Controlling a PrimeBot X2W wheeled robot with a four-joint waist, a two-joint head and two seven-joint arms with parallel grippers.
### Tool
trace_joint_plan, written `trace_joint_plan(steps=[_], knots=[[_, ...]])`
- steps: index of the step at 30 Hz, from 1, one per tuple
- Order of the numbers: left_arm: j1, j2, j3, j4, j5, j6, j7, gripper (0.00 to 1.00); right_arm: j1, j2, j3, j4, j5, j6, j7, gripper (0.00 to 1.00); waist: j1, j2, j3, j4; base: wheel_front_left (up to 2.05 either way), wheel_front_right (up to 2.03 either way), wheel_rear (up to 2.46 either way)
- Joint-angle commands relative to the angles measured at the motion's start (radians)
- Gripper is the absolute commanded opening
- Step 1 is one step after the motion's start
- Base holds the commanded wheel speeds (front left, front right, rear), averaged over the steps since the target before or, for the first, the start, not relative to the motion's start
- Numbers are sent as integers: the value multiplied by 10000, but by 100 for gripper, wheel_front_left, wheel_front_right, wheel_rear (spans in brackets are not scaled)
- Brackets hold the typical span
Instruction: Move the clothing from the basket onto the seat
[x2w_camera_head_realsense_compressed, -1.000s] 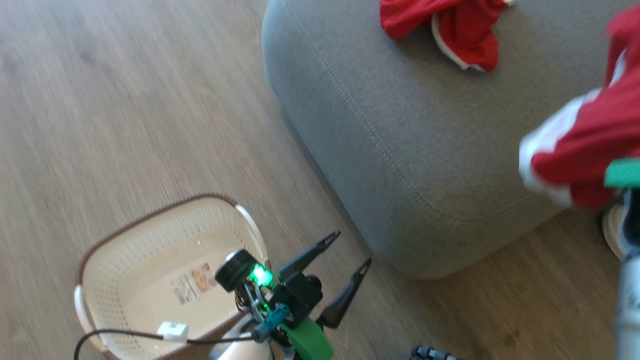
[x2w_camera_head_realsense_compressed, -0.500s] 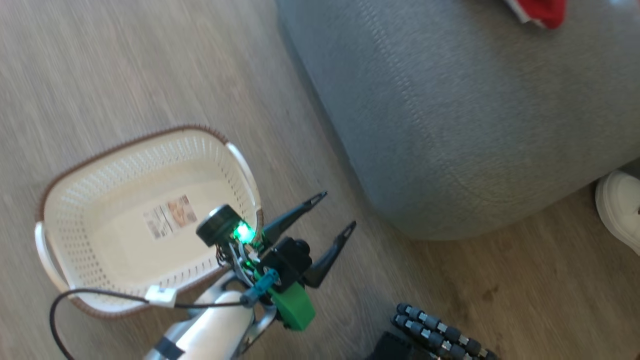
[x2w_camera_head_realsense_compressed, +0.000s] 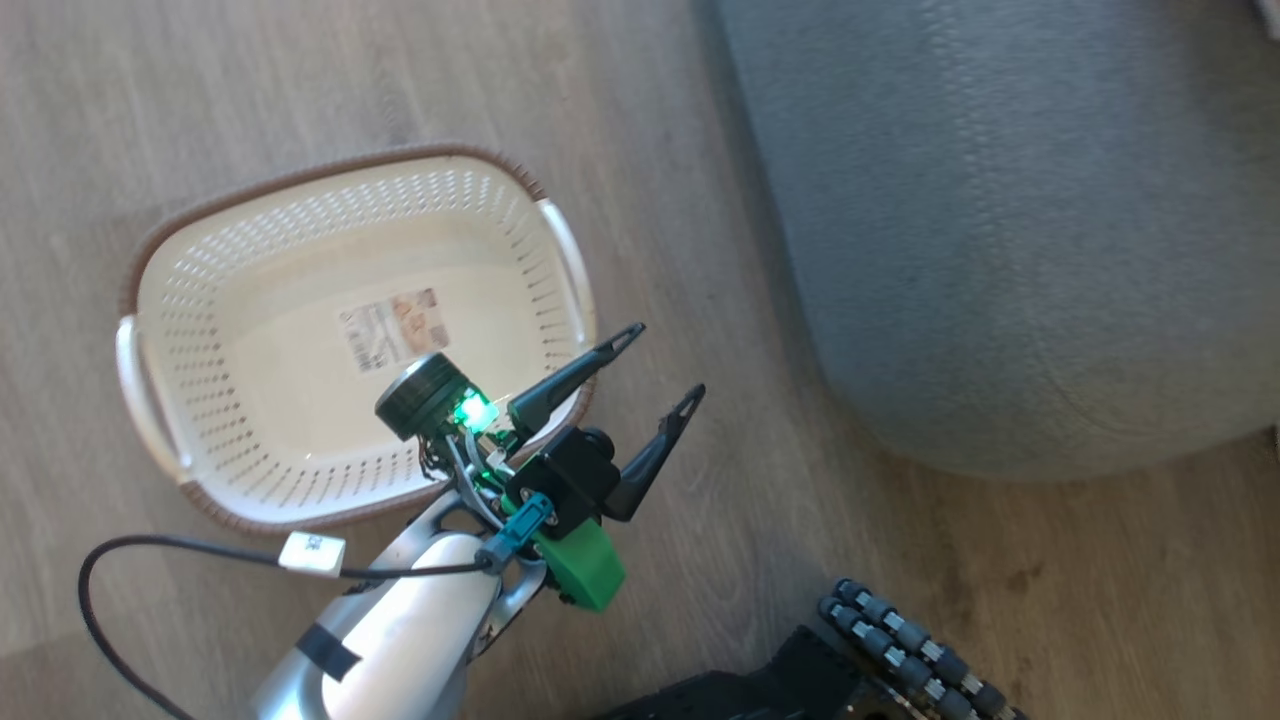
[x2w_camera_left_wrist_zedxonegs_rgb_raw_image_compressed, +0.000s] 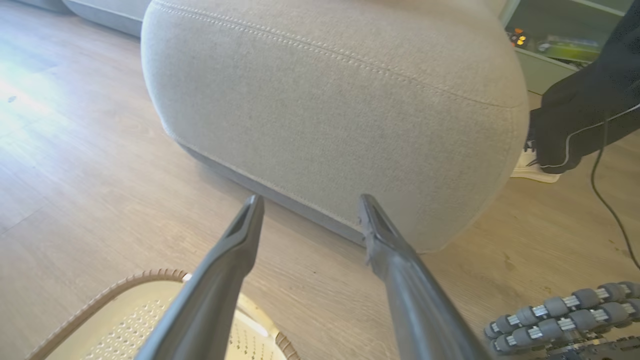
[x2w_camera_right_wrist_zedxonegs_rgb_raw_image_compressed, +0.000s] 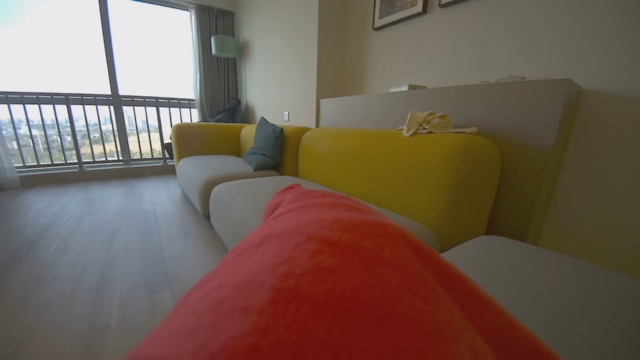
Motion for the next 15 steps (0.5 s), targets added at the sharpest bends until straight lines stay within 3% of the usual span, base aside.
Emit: trace_joint_plan(steps=[1, 5, 10, 13, 15], knots=[[-121, -28, 89, -315, 95, 101, -51, 100, -481, -450, -224, -102, -546, -2, -21, 0, -1, 0, 310, 436, 0, 0, 0], [-185, -64, -9, -317, 74, 206, -51, 100, -1173, -757, -1314, -218, -1550, -2, -21, 0, -1, 0, 597, 838, 0, 0, 0], [-363, -137, -151, -361, 56, 266, -51, 100, -1693, -702, -2779, -1020, -2839, -2, -21, 0, -1, 0, 977, 1252, 0, 0, 0], [-464, -180, -172, -382, 25, 345, -51, 100, -1563, -553, -3063, -965, -3643, -2, -21, 0, -1, 0, 1164, 1408, 0, 0, 0], [-526, -196, -178, -379, -12, 368, -51, 100, -1340, -544, -2772, -62, -4098, -2, -21, 0, -1, 0, 1257, 1521, 0, 0, 0]])
